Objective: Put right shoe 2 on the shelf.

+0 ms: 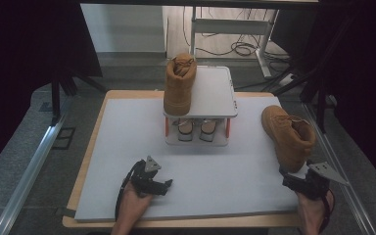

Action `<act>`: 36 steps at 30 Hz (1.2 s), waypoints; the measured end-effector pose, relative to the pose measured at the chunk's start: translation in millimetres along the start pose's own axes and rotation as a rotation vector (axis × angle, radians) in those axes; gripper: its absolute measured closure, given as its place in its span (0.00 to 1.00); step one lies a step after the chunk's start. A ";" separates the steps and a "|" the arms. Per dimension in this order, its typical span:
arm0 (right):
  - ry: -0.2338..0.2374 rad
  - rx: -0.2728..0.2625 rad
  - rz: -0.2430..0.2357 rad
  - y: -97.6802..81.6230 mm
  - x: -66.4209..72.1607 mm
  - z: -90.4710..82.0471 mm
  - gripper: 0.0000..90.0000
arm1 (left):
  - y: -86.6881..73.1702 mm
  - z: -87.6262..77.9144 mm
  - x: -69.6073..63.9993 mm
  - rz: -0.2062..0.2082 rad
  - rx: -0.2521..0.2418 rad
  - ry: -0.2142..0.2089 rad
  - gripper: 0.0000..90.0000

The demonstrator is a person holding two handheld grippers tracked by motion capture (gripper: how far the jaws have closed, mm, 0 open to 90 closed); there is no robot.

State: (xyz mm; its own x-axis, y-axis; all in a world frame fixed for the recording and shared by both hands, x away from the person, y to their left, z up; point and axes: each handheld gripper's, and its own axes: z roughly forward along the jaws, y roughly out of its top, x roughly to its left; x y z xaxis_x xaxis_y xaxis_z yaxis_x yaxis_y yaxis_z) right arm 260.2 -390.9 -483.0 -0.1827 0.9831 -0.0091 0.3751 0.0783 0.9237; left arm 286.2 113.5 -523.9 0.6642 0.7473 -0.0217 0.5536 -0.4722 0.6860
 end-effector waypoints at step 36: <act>0.007 -0.061 0.039 32.5 -37.1 51.0 0.00 | 0.0 0.2 -0.2 -0.005 -0.003 -0.001 0.12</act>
State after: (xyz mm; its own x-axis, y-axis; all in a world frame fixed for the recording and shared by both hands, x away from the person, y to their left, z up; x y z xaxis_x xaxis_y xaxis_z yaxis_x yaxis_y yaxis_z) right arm 325.5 -416.3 -472.2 -0.1756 0.9840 0.0303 0.3264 0.0291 0.9448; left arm 286.2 113.2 -524.1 0.6614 0.7495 -0.0258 0.5557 -0.4667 0.6880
